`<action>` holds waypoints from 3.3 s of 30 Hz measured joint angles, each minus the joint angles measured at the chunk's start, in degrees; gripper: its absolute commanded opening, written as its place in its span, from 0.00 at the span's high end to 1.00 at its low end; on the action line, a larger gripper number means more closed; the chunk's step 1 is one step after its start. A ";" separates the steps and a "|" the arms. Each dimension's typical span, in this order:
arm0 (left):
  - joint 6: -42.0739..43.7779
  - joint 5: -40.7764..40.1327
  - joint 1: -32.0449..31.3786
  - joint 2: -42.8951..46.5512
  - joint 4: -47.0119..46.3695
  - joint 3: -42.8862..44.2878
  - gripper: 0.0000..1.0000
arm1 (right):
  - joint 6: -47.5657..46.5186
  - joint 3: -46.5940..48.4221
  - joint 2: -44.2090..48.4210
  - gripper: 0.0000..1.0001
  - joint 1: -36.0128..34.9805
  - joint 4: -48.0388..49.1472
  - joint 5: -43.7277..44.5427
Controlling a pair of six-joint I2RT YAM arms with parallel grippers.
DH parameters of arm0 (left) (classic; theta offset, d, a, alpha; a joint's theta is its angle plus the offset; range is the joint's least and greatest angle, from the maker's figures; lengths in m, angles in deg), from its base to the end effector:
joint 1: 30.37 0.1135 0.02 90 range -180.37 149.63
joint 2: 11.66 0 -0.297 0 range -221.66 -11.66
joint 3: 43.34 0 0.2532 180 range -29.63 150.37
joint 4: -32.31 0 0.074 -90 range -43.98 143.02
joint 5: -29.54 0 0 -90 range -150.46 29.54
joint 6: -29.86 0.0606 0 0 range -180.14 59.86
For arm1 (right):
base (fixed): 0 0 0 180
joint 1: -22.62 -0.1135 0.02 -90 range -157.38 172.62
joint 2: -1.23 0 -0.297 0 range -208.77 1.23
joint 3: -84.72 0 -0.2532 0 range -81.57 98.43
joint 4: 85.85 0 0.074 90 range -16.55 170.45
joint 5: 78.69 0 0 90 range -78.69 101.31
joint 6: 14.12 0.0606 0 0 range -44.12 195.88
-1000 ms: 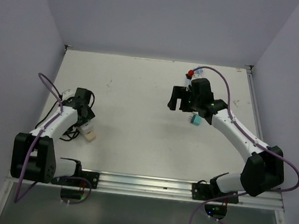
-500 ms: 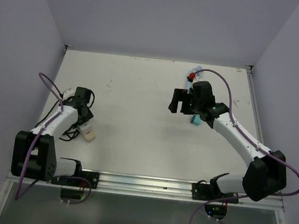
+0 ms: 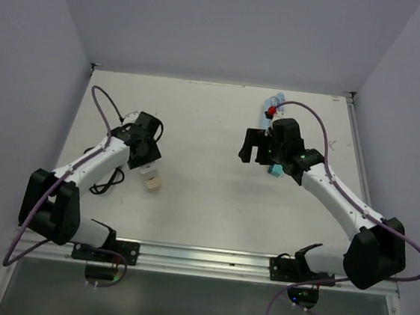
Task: Pull the plug off the socket
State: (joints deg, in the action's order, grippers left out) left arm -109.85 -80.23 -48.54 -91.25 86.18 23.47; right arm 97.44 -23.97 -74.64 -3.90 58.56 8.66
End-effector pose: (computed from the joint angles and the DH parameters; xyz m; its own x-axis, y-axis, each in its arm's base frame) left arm 0.2584 -0.0632 0.2293 -0.6908 -0.5288 -0.4932 -0.5580 0.8236 -0.1015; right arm 0.2696 0.1377 0.2946 -0.7121 0.0549 -0.6999 -0.2322 0.9224 0.3086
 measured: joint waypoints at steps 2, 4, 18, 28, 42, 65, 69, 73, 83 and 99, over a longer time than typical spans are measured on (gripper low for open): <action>-0.70 0.26 -2.47 -0.87 0.31 2.78 0.68 | 0.00 0.00 0.66 0.09 0.00 -0.09 0.17; -0.90 0.24 -4.37 -1.73 0.59 5.05 0.68 | -0.02 -0.11 1.46 0.09 0.00 -0.11 0.35; -5.46 0.31 -23.02 -24.37 1.18 20.94 0.65 | -0.15 -1.88 7.54 0.09 0.02 -2.05 2.23; -6.91 0.79 -27.39 -29.53 0.39 24.94 0.23 | -0.15 -4.11 10.21 0.09 0.02 -4.59 3.34; -6.73 3.54 -27.61 -23.89 -2.43 25.09 0.00 | 0.31 -4.17 11.15 0.09 0.02 -6.86 2.93; 2.05 15.32 -12.63 11.17 -16.20 -4.52 0.00 | 8.46 4.76 -0.57 0.10 -20.26 -9.29 7.41; 3.45 17.11 -7.26 16.92 -17.00 -12.98 0.01 | 10.21 8.31 -6.19 0.09 -25.07 -10.25 9.79; 4.55 20.11 -0.87 21.05 -17.57 -19.30 0.00 | 12.02 13.75 -12.74 0.09 -29.11 -12.37 13.31; 5.40 26.43 2.80 21.86 -20.87 -24.33 0.01 | 17.40 24.33 -25.05 0.09 -32.83 -20.50 21.27; 5.46 30.08 2.86 23.06 -23.19 -25.92 0.01 | 18.58 29.20 -32.85 0.19 -32.54 -23.43 23.10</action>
State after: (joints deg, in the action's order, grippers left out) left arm -104.39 -50.15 -45.68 -68.19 62.99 -2.45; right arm 116.02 5.24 -107.50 -36.45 35.13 31.76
